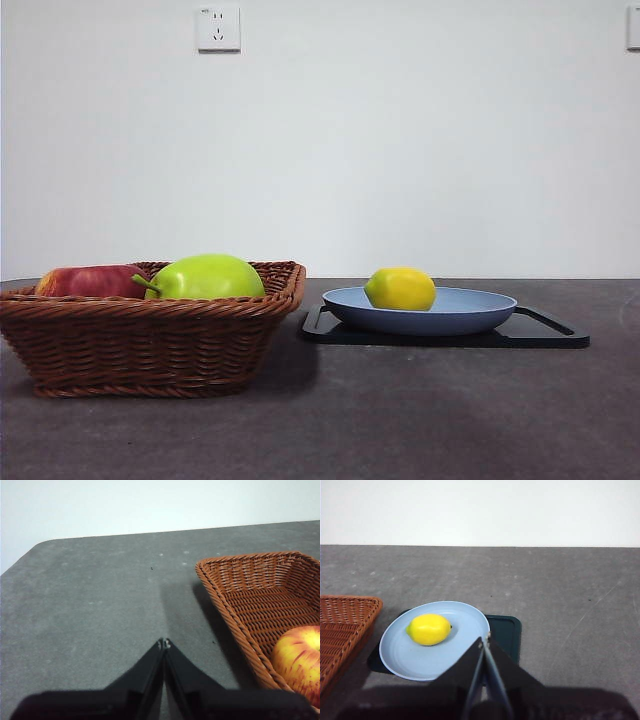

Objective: Take the lemon from the basket,put the lemon in the plate,hand out the plate

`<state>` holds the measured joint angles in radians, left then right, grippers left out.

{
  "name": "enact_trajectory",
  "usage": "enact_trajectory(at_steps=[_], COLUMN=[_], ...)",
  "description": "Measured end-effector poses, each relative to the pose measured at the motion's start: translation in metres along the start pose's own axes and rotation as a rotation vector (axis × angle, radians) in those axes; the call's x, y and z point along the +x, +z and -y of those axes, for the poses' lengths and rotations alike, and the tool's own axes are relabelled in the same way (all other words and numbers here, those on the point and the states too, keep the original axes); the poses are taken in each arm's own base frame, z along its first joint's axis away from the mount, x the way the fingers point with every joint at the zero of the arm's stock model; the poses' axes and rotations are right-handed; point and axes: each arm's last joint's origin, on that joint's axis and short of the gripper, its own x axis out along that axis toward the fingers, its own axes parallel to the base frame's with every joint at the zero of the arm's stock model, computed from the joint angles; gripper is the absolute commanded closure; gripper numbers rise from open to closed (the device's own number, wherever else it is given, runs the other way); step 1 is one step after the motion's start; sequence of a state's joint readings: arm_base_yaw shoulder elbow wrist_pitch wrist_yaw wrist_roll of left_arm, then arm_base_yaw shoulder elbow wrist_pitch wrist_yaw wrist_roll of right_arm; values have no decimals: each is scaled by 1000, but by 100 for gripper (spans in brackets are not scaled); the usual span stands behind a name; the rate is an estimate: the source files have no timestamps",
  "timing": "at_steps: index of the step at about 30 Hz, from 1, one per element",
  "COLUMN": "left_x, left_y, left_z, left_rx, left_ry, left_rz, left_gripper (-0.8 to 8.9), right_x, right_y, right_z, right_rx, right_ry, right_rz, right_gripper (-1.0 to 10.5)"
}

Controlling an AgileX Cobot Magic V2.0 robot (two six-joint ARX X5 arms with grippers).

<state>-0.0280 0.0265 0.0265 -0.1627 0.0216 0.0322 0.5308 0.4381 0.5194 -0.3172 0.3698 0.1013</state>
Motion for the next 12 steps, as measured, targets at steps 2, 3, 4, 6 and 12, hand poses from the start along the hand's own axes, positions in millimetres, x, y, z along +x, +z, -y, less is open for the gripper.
enact_trajectory(at_steps=[2, 3, 4, 6, 12], left_x=[1, 1, 1, 1, 0], left_y=[-2, -4, -5, -5, -4], left_z=[0, 0, 0, 0, 0], left_rx=[-3, -5, -7, -8, -8], left_ry=[-1, -1, -1, -1, 1], left_rz=[-6, -16, -26, -30, -18], left_gripper=[805, 805, 805, 805, 805], right_x=[0, 0, 0, 0, 0], right_y=[0, 0, 0, 0, 0], right_z=[0, 0, 0, 0, 0], right_rx=[0, 0, 0, 0, 0], right_ry=[0, 0, 0, 0, 0], right_rz=[1, 0, 0, 1, 0], right_gripper=[943, 943, 943, 943, 943])
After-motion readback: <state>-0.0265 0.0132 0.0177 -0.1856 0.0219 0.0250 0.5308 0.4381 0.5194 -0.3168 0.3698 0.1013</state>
